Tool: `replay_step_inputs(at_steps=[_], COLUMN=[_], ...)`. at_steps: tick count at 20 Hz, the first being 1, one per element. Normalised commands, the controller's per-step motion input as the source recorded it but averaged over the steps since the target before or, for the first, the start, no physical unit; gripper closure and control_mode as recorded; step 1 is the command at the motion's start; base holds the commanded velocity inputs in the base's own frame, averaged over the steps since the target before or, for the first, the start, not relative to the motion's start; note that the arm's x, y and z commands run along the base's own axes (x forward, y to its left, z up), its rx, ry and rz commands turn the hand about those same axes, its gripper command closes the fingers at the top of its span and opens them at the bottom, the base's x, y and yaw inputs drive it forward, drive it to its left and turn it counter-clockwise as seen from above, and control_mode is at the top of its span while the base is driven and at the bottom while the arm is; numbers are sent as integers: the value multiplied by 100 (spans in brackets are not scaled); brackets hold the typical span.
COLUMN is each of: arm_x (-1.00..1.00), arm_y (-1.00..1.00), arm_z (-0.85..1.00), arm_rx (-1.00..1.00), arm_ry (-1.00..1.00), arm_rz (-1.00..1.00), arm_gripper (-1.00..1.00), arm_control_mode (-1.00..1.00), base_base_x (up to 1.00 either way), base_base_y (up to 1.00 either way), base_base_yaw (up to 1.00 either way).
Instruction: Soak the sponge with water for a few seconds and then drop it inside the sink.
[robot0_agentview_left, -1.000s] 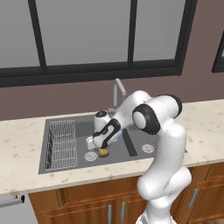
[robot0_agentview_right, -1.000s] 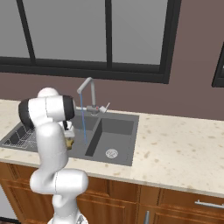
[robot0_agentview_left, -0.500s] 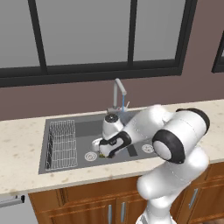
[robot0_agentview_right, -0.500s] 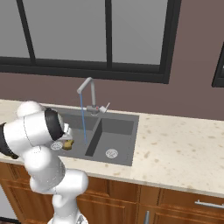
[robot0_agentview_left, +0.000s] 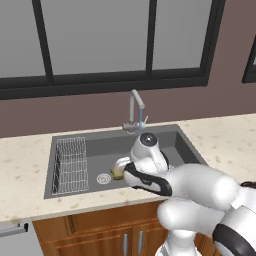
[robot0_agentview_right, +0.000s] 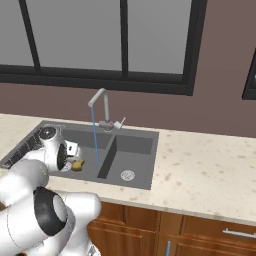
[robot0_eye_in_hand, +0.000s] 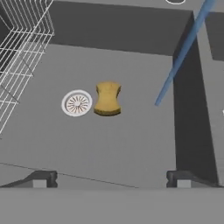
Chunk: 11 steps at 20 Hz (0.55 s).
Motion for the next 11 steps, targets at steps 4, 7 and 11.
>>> replay_step_inputs(at_steps=[4, 7, 11], arm_x=[-36, -25, -21], arm_y=[0, 0, 0], arm_z=[100, 100, 92], arm_rx=[4, 1, 0], arm_ry=[-19, -15, -4], arm_rz=[0, 0, 0], arm_gripper=[-100, -100, -100], arm_control_mode=[-100, -100, -100], base_base_x=[0, 0, 0], base_base_y=[0, 0, 0], base_base_yaw=[0, 0, 0])
